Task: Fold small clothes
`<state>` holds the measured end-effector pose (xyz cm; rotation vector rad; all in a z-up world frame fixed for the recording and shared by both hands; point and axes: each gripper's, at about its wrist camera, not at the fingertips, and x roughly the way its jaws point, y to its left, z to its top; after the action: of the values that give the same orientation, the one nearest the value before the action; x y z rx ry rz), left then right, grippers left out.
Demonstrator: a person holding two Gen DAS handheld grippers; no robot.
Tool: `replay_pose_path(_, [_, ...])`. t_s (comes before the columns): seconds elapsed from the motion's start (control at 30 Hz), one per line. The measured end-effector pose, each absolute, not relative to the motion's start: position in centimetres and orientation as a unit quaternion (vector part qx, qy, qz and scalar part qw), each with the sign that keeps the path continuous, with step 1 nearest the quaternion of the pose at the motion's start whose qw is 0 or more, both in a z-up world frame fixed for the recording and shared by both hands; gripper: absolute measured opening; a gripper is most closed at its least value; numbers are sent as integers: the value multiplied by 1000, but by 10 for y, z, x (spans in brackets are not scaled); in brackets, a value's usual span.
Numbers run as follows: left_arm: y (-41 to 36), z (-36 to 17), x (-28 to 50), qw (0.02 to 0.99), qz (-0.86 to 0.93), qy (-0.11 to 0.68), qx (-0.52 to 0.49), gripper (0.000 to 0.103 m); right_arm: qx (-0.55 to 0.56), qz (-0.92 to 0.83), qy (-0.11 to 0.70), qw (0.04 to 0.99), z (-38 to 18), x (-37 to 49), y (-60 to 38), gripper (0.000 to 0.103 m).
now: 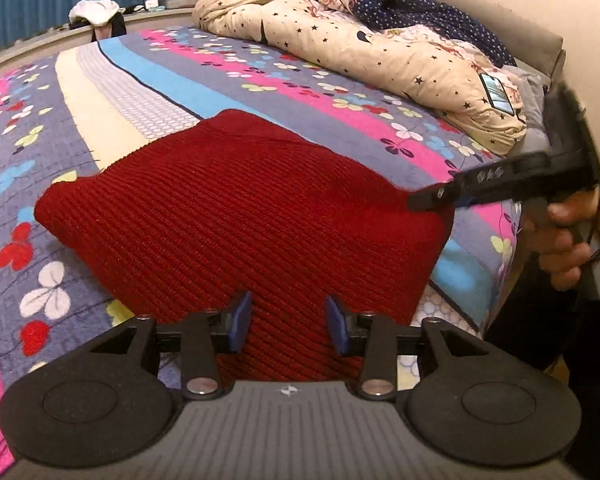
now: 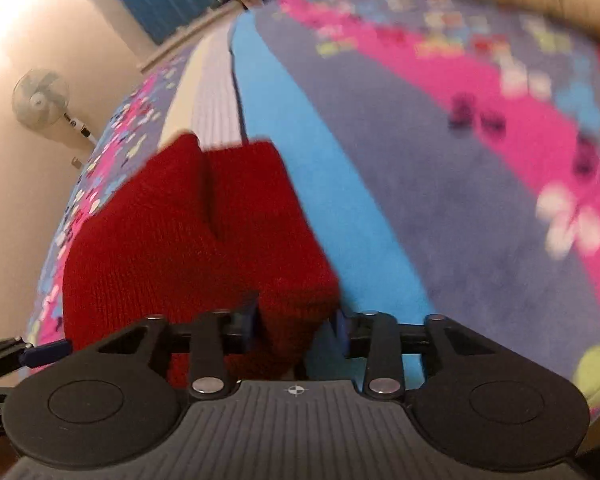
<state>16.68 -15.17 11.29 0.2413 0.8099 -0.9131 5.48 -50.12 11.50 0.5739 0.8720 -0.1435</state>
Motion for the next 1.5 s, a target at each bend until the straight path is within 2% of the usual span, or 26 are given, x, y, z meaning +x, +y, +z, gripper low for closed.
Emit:
replay_pose_path(0.03, [-148, 118, 166, 815, -423, 382, 104, 46, 259, -73, 411, 871, 126, 56, -500, 51])
replay_pose_path(0.1, [-138, 132, 165, 826, -403, 385, 79, 49, 234, -78, 385, 889, 152, 56, -506, 52])
replay_pose_path(0.17, [-127, 144, 165, 846, -368, 382, 62, 53, 216, -73, 354, 907, 177, 58, -519, 59])
replay_pose_path(0.2, [-122, 150, 166, 854, -350, 382, 51, 56, 207, -67, 337, 916, 188, 60, -525, 67])
replay_pose_path(0.23, [-116, 155, 167, 862, -331, 382, 39, 63, 199, -61, 324, 923, 195, 64, -532, 75])
replay_pose_path(0.3, [-111, 163, 169, 876, -298, 378, 29, 74, 186, -37, 309, 932, 204, 80, -542, 83])
replay_pose_path(0.33, [-110, 165, 171, 880, -286, 378, 25, 77, 186, -22, 312, 931, 201, 91, -548, 84])
replay_pose_path(0.43, [-106, 161, 181, 894, -249, 371, 16, 77, 178, 19, 341, 923, 183, 120, -549, 83])
replay_pose_path(0.53, [-97, 149, 191, 895, -218, 390, -8, 77, 142, 21, 334, 932, 161, 127, -540, 83])
replay_pose_path(0.63, [-92, 146, 199, 896, -192, 399, -25, 77, 145, 10, 359, 922, 148, 141, -536, 75])
replay_pose_path(1.07, [-99, 134, 211, 892, -189, 410, -14, 77, 185, 32, 396, 899, 125, 165, -532, 76])
replay_pose_path(1.17, [-98, 134, 212, 891, -191, 412, -22, 78, 188, 45, 401, 895, 124, 168, -529, 79])
replay_pose_path(1.33, [-89, 131, 221, 877, -195, 429, -93, 84, 225, 57, 437, 869, 112, 177, -539, 85])
replay_pose_path(1.5, [-88, 117, 242, 851, -206, 456, -159, 84, 262, 49, 486, 832, 86, 191, -546, 85])
